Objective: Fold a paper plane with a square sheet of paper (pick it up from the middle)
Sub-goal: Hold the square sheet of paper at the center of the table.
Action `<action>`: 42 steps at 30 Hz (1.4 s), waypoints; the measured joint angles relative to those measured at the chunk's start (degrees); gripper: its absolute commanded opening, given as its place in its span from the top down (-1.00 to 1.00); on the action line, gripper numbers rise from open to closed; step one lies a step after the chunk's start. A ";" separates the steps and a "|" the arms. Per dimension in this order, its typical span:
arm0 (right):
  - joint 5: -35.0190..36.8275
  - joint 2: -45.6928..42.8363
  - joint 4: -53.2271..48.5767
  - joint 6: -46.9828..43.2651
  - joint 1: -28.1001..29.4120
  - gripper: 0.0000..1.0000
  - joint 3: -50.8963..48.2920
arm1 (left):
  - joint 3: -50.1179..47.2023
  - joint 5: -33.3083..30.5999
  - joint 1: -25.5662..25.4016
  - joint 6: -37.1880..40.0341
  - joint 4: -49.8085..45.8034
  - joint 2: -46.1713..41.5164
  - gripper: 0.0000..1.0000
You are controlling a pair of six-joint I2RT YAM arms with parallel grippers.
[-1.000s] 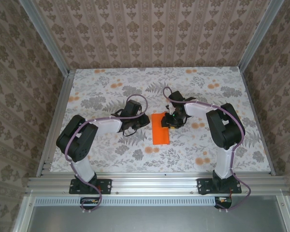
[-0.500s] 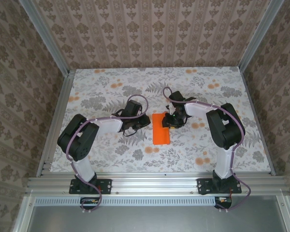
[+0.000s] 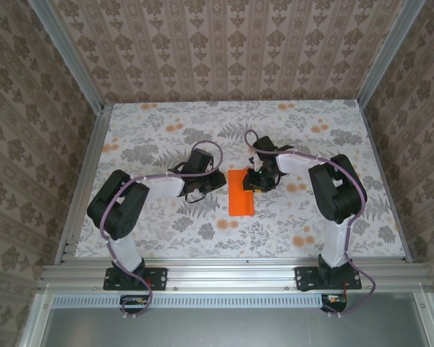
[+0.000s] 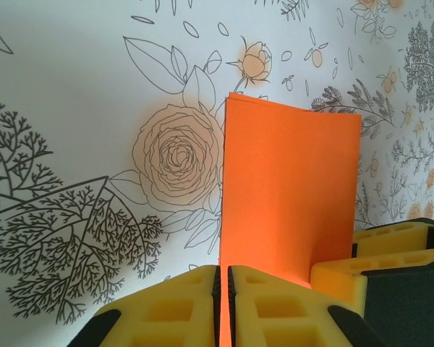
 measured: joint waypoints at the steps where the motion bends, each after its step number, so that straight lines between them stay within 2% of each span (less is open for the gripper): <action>1: 0.00 0.00 0.00 0.20 -0.02 0.32 0.00 | 0.00 0.00 0.00 0.00 0.00 -0.02 0.73; 25: -0.09 0.96 -1.27 2.23 -0.22 0.30 0.98 | 2.73 4.02 -2.99 0.44 0.66 3.72 0.73; 42: -0.22 1.16 -1.62 2.38 -0.22 0.30 1.25 | 4.57 4.48 -3.56 0.70 -0.68 5.92 0.77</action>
